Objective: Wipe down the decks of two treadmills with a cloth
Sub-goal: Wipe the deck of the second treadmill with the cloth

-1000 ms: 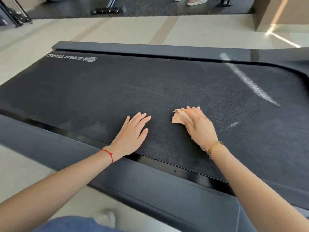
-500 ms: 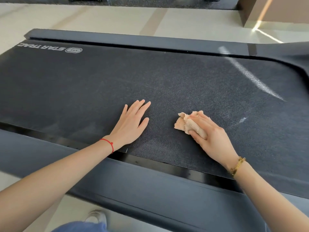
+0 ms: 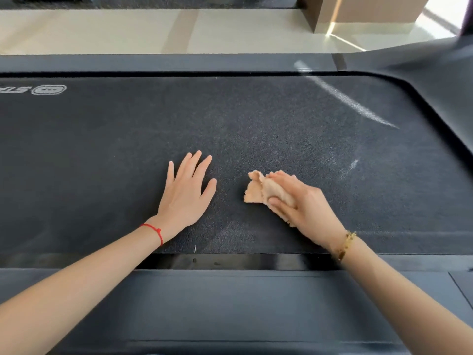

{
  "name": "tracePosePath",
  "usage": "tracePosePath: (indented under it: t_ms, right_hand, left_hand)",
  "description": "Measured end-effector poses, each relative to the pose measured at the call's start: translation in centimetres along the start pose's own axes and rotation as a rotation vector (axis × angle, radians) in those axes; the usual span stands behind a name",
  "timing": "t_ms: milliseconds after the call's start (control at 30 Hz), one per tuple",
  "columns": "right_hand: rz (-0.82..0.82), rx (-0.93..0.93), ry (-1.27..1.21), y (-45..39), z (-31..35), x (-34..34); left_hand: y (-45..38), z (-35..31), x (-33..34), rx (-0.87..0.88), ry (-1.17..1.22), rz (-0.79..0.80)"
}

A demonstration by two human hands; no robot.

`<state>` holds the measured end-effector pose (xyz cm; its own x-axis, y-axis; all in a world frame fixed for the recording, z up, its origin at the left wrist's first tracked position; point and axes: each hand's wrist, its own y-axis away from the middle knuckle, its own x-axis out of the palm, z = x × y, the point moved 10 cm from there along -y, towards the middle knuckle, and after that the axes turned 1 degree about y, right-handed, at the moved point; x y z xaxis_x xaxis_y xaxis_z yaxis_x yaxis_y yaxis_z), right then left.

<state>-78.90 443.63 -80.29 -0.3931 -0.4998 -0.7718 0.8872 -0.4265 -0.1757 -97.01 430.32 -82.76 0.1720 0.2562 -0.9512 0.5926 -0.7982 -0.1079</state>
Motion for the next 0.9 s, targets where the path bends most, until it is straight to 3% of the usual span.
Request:
tracePosePath:
  t_ms: [133, 400, 600, 767, 900]
  right_hand:
    - [-0.074, 0.068, 0.017, -1.4, 0.1, -0.6]
    - [0.066, -0.158, -0.039, 0.5, 3.6, 2.4]
    - [-0.139, 0.123, 0.095, -4.2, -2.0, -2.1]
    - [-0.015, -0.083, -0.012, -1.0, 4.2, 2.8]
    - [0.011, -0.163, -0.037, 0.4, 4.2, 3.1]
  left_hand:
    - [0.0, 0.1, 0.2, 0.004, -0.02, -0.014]
    - [0.0, 0.0, 0.0, 0.013, -0.015, -0.041]
    - [0.0, 0.1, 0.0, 0.007, -0.01, -0.044]
    - [0.0, 0.0, -0.1, 0.013, -0.011, -0.053]
    - [0.1, 0.2, -0.1, 0.029, -0.01, -0.049]
